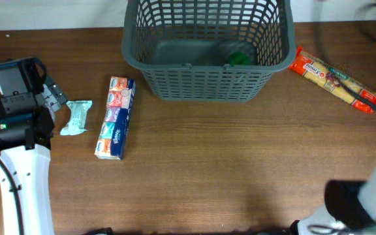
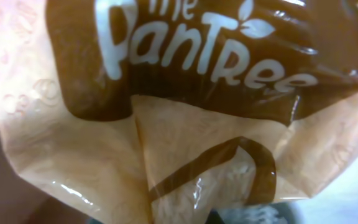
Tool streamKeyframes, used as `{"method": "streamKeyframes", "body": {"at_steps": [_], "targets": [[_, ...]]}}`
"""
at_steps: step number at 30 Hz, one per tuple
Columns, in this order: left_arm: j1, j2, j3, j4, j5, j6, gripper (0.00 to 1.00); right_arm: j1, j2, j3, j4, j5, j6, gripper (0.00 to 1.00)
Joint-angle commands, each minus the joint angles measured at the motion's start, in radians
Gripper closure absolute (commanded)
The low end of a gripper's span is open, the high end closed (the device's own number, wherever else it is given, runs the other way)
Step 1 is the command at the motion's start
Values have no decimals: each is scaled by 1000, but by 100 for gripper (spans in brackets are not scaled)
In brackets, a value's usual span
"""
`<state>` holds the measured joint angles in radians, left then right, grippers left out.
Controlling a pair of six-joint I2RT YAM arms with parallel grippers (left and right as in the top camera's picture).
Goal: Pack container
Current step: 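Close the right gripper on the brown snack bag, then lift the bag, carry it over the basket, and release it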
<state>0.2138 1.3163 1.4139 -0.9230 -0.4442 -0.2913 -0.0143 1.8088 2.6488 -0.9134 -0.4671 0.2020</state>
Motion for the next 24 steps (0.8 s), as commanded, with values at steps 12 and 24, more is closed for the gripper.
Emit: {"method": "streamKeyframes", "body": {"at_steps": [12,24], "targets": [[5,-7,14,2,7,2,0,250,379,-14,-73,182,-142,96],[5,-7,14,2,7,2,0,243,603,-14,-239,237,-143,96]]}}
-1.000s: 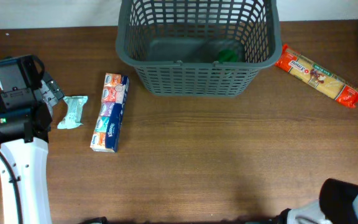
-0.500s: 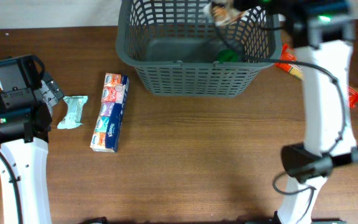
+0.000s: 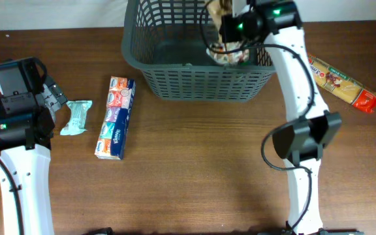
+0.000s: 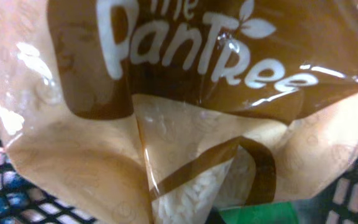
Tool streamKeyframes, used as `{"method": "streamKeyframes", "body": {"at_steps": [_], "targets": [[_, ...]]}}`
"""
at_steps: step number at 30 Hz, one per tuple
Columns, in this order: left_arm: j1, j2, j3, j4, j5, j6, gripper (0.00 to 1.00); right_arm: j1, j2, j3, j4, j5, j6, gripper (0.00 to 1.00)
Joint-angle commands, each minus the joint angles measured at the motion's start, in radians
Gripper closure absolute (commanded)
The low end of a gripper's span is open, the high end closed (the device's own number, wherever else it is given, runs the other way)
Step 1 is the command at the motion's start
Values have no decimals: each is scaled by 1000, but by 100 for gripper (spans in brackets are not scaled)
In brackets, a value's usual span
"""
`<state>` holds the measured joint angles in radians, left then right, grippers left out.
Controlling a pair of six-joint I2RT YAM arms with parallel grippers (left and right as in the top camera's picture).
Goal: Pack container
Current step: 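Lift the bag, carry it over the basket, and release it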
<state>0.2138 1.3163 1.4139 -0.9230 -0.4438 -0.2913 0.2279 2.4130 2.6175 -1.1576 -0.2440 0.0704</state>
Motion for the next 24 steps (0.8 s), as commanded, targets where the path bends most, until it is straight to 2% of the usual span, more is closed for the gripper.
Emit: {"method": "streamKeyframes", "body": {"at_steps": [1,10,11,15,18,24], "targets": [[5,-7,14,2,7,2,0,0,2,16,1,18,-11,96],[5,-7,14,2,7,2,0,0,30,-31,-21,99,-14,96],[5,-7,14,2,7,2,0,0,30,-33,-21,99,-14,94],[5,-7,14,2,7,2,0,0,30,-33,-21,99,-14,73],[5,-7,14,2,7,2,0,0,30,-33,-21,99,-14,68],[5,-7,14,2,7,2,0,0,30,-33,-20,99,-14,51]]}}
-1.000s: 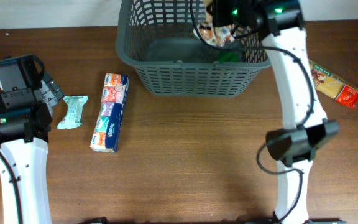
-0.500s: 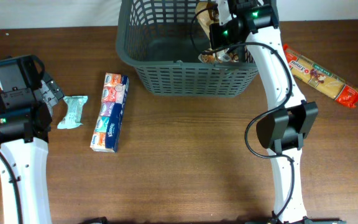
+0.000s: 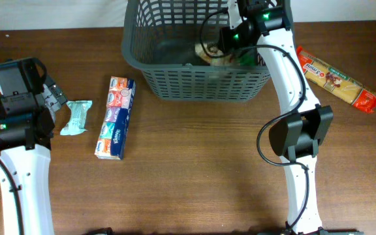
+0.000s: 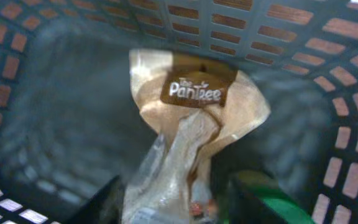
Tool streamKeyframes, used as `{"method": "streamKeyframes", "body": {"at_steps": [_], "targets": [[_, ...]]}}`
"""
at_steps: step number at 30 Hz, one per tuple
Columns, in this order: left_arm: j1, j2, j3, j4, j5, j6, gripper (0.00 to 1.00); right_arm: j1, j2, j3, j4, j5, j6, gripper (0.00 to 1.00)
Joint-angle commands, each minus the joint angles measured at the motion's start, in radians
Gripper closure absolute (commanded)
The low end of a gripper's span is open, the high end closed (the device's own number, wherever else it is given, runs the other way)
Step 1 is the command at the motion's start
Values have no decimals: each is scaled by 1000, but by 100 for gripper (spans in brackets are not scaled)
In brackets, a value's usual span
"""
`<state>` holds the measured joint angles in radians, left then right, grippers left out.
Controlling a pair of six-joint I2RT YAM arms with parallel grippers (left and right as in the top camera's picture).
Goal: Pack container
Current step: 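Lift the bag, carry it over the basket, and release it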
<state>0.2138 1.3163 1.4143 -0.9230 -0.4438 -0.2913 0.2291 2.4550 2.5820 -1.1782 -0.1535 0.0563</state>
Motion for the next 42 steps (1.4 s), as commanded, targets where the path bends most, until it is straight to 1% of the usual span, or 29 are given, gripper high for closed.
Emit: {"method": "streamKeyframes", "body": {"at_steps": [1,4,8,10,12,16,19,23,27,32,38,39,42], "targets": [[5,-7,13,2,7,2,0,-2,-12,3,2,9,0,50],[5,-7,13,2,7,2,0,-10,-19,30,-4,8,12,45],[5,-7,13,2,7,2,0,-34,-53,125,-23,8,40,39],[5,-7,13,2,7,2,1,-56,-84,201,-35,8,67,34],[5,-7,13,2,7,2,0,-101,-133,338,-64,8,98,23],[5,-7,13,2,7,2,0,-202,-212,500,-126,10,118,1],[5,-7,13,2,7,2,0,-311,-273,560,-203,8,118,1],[5,-7,13,2,7,2,0,-451,-335,558,-302,8,118,1],[5,-7,13,2,7,2,0,-568,-342,558,-414,-14,118,1],[5,-6,13,2,7,2,0,-597,-332,555,-467,-41,117,1],[5,-7,13,2,7,2,0,-596,-322,549,-417,-60,120,1],[5,-7,13,2,7,2,0,-596,-315,547,-404,-49,169,1],[5,-7,13,2,7,2,0,-597,-292,527,-399,74,400,1]]}}
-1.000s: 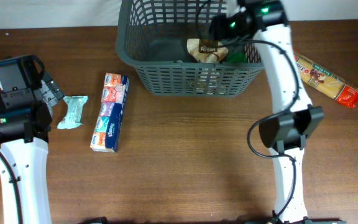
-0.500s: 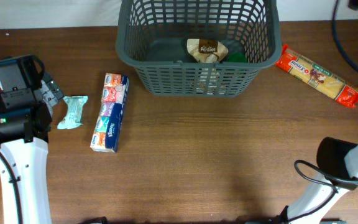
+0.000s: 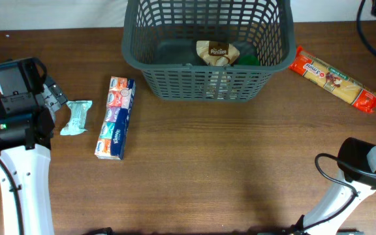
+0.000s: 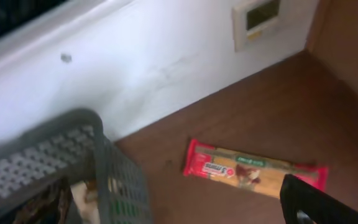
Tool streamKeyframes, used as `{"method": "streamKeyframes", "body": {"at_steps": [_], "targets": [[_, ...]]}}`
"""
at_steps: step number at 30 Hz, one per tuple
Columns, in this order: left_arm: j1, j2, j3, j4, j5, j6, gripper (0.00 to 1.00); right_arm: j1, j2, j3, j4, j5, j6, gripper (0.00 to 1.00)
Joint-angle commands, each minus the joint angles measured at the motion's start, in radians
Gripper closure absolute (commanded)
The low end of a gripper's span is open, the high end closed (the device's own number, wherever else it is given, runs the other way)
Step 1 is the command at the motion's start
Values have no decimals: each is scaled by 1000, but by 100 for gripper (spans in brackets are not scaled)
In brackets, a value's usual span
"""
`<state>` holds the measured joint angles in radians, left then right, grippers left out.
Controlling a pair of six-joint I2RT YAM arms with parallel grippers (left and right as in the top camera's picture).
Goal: Pack container
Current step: 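Lift the bag, carry it over the basket, and release it, then move the right gripper to the red spaghetti package and grasp it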
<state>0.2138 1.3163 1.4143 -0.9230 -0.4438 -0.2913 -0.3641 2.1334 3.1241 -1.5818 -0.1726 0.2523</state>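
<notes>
The grey mesh basket (image 3: 145, 62) stands at the back of the table and holds a brown-and-tan Pantree bag (image 3: 213, 52) beside a green item (image 3: 248, 60). To its right lies a red and yellow pasta pack (image 3: 331, 77), seen in the right wrist view too (image 4: 253, 171). A tissue multipack (image 3: 115, 117) and a small mint wrapper (image 3: 77, 116) lie left of the basket. My right gripper (image 4: 176, 214) hangs high over the basket's right corner, open and empty. My left gripper (image 3: 53, 96) rests open next to the wrapper.
A white wall with a socket plate (image 4: 258, 18) runs behind the table. The right arm's base (image 3: 361, 166) stands at the front right and the left arm's body (image 3: 15, 130) along the left edge. The table is brown wood (image 3: 227, 163).
My right gripper was low inside the basket above the released Pantree bag; now it is raised and off to the right, looking at the pasta pack. The bag lies in the basket.
My right gripper first held the Pantree bag close to its camera away from the basket, then held it over the basket. Then the bag lay released inside by the green item, and now the gripper is up and clear. The left arm stayed still.
</notes>
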Motion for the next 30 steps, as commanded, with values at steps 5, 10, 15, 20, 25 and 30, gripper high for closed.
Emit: {"method": "streamKeyframes", "body": {"at_steps": [5,10,15,20,25,30], "targets": [[5,-7,13,2,7,2,0,-5,82,-121,5,348,621,1],[5,-7,13,2,7,2,0,-10,114,-290,67,378,930,1],[5,-7,13,2,7,2,0,-11,141,-489,190,291,1071,1],[5,-7,13,2,7,2,0,-45,190,-616,254,124,1177,1],[5,-7,13,2,7,2,0,-79,240,-629,270,89,1243,1],[5,-7,13,2,7,2,0,-92,277,-629,298,99,1316,1]]}}
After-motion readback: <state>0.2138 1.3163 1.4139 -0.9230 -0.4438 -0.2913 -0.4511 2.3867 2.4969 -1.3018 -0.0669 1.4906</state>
